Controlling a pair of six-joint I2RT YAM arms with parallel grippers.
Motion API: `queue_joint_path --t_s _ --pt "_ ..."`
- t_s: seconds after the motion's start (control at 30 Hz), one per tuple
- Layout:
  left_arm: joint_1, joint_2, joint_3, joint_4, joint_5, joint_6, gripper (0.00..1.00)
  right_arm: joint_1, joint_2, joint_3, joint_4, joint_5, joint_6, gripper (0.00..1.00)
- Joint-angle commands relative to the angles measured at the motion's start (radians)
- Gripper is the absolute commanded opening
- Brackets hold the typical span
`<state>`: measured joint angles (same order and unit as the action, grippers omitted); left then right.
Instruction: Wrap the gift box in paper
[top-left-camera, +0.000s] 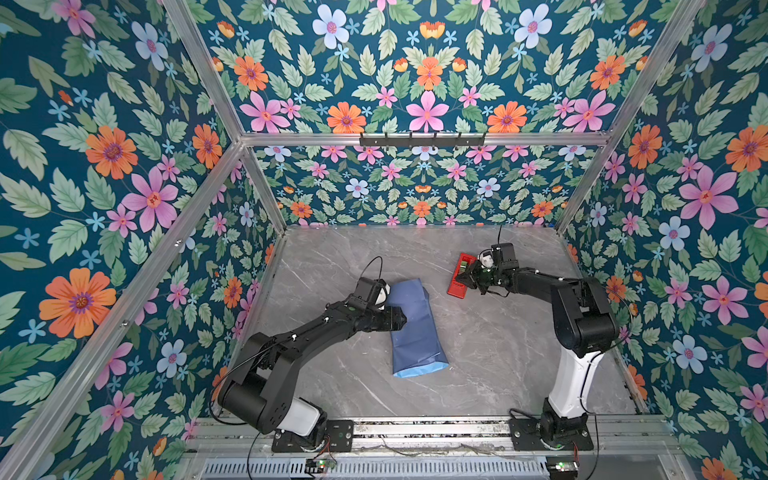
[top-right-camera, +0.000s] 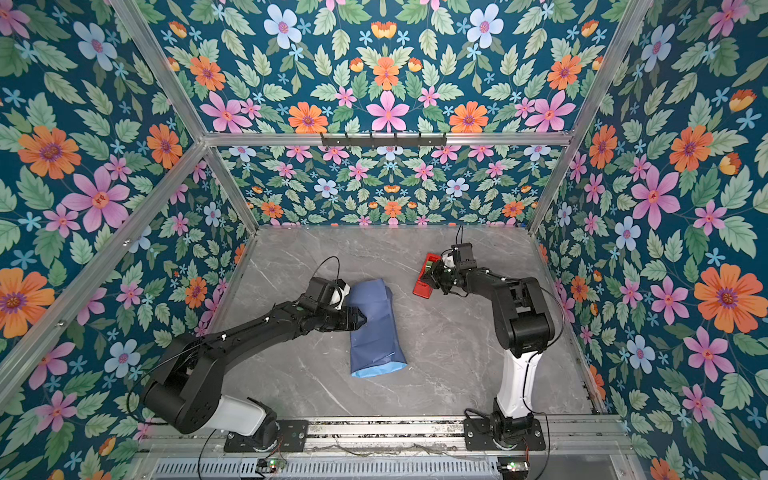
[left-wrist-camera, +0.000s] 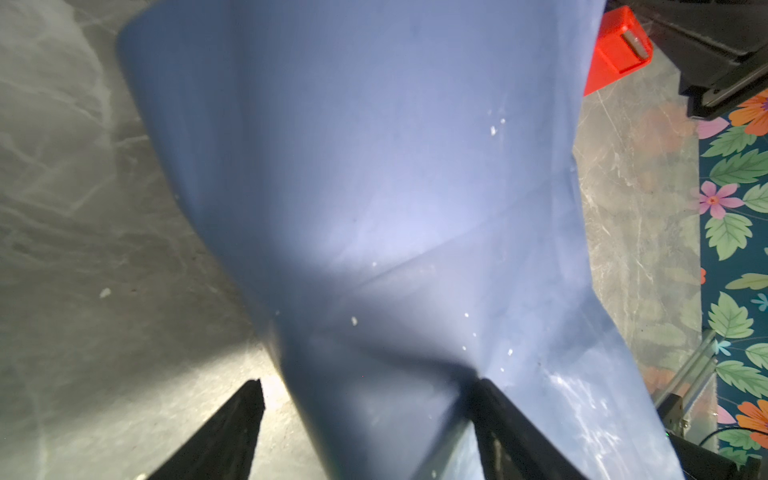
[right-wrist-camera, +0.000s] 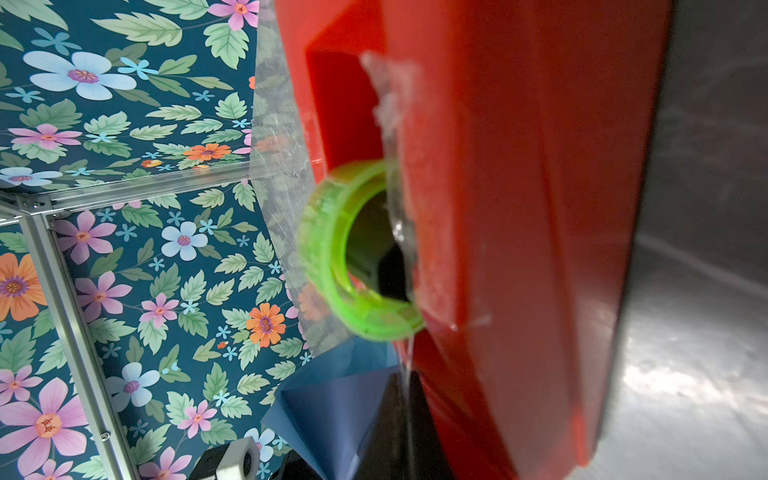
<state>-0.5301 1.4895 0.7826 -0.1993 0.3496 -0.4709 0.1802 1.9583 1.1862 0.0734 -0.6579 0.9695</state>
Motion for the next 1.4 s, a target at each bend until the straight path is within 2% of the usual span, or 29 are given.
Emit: queue_joint_path --t_s 0.0,0.7,1.1,1.37 --pt "-0.001 0.017 -0.017 -0.162 -0.101 0.031 0.8 0.001 -0.012 -0.009 0.072 -0.006 0.037 0.0" --pt "-0.001 0.028 -0.016 -0.154 -0.099 0.035 0.8 0.013 -0.126 -0.123 0.179 -0.048 0.11 0.0" --pt "-0.001 0.028 -0.017 -0.153 -0.097 0.035 0.8 0.082 -0.201 -0.251 0.195 0.02 0.117 0.0" --pt "-0.001 0.031 -0.017 -0.151 -0.094 0.037 0.8 0.084 -0.166 -0.276 0.186 0.045 0.101 0.0"
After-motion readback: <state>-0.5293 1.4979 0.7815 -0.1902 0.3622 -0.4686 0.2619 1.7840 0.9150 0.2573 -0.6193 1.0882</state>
